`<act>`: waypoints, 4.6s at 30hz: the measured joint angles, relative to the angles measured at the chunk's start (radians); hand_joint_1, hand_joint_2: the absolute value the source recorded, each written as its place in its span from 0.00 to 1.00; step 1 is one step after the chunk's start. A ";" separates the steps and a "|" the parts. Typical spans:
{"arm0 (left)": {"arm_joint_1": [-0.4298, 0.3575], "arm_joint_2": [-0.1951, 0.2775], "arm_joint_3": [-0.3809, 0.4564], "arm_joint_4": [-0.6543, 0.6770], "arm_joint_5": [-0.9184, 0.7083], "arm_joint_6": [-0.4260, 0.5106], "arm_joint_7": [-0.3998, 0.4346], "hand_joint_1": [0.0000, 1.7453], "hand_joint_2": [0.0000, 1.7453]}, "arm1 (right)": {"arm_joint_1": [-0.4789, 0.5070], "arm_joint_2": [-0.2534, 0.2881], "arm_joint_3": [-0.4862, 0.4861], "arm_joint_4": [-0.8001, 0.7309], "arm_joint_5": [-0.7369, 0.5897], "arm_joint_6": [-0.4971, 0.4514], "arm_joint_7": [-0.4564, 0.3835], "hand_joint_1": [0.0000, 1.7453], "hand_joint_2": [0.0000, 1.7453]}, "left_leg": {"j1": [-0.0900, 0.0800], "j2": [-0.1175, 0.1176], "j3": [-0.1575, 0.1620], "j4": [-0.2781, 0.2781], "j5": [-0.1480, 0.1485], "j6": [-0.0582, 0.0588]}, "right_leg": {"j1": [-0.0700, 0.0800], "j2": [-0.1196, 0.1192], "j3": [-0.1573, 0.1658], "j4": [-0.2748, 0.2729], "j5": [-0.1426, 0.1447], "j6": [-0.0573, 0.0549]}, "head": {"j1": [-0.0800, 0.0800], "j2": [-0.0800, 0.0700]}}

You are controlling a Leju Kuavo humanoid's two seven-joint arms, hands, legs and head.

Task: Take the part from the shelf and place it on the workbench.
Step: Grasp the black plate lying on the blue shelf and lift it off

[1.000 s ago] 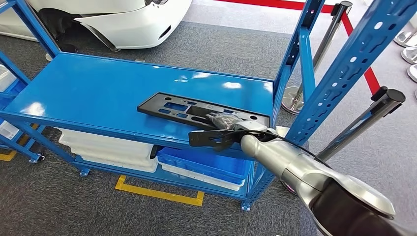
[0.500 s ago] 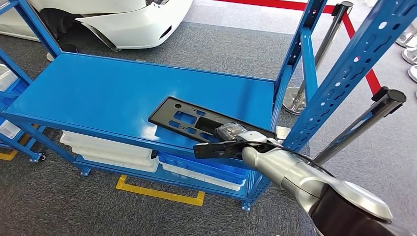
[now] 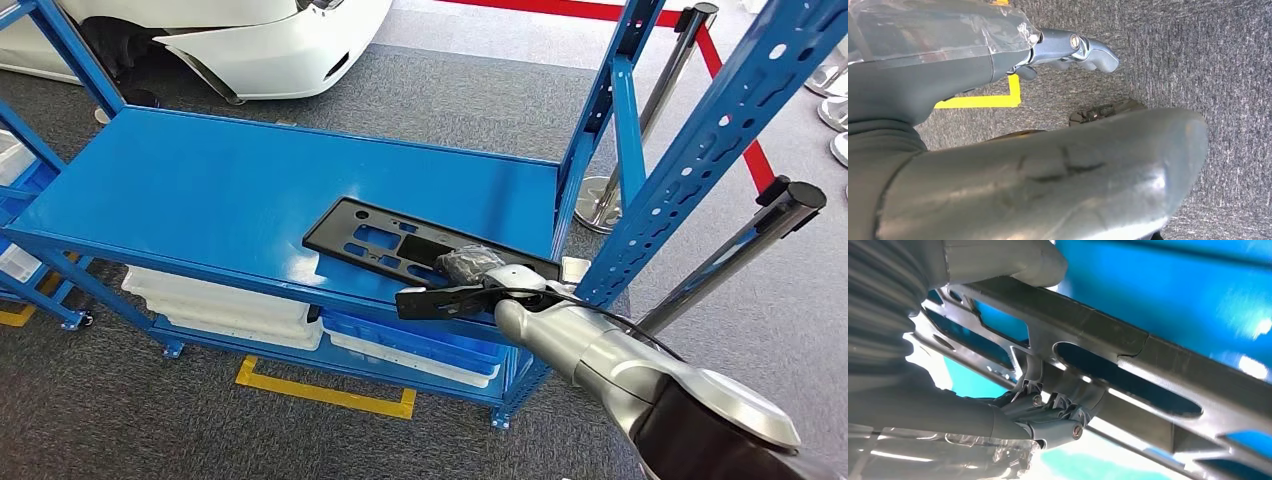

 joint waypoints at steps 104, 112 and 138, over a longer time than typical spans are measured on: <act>0.000 0.000 0.003 0.000 0.000 -0.009 -0.023 0.00 0.00 | 0.076 0.022 -0.199 -0.156 0.155 -0.023 0.005 0.00 1.00 | 0.000 0.000 -0.008 0.000 0.001 -0.001 | 0.002 0.000 -0.008 0.000 0.000 -0.001 | 0.000 0.000; 0.000 0.000 0.003 0.000 -0.002 -0.010 -0.025 0.00 0.00 | 0.089 0.022 -0.181 -0.143 0.173 -0.005 0.023 0.00 1.00 | 0.000 0.000 -0.008 0.000 0.001 -0.001 | 0.002 0.000 -0.008 0.000 0.000 -0.001 | 0.000 0.000; 0.000 0.000 0.003 0.000 -0.004 -0.014 -0.035 0.00 0.00 | 0.115 -0.006 -0.136 -0.043 0.290 0.048 0.068 0.09 1.00 | 0.000 0.000 -0.007 0.000 0.001 -0.001 | 0.002 0.000 -0.008 0.000 0.000 -0.001 | 0.000 0.000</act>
